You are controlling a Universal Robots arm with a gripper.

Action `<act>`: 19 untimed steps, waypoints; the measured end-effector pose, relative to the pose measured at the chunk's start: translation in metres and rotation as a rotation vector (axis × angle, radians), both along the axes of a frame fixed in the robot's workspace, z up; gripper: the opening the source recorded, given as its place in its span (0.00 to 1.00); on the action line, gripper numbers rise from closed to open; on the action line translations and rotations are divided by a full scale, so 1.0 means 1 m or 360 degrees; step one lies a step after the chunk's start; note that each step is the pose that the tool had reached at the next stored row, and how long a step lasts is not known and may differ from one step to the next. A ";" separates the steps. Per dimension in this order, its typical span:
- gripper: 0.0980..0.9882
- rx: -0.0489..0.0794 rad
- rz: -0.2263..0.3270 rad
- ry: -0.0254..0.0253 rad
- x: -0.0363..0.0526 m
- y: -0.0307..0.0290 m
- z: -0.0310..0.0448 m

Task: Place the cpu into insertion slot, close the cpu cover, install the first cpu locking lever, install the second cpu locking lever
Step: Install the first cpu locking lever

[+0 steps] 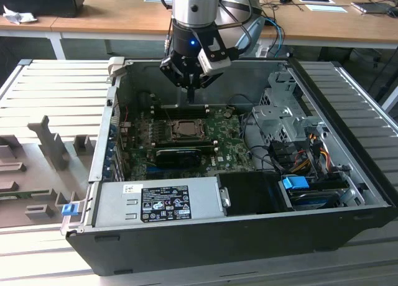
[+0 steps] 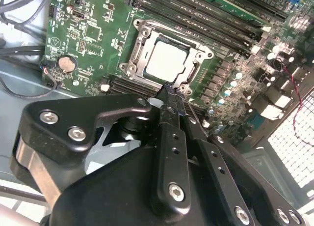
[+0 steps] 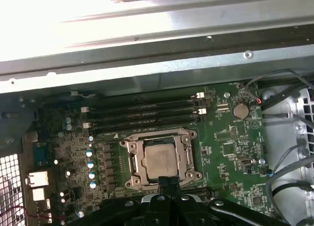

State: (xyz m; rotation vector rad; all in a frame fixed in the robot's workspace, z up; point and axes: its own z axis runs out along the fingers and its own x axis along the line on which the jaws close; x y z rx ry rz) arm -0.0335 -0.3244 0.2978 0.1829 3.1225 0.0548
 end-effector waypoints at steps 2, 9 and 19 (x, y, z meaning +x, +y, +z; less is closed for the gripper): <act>0.01 0.0000 0.0027 -0.00001 0.0000 0.0000 0.0000; 0.01 0.0000 0.0124 0.00000 0.0000 0.0000 0.0000; 0.01 0.0000 0.0214 -0.00001 -0.0062 -0.0001 -0.0002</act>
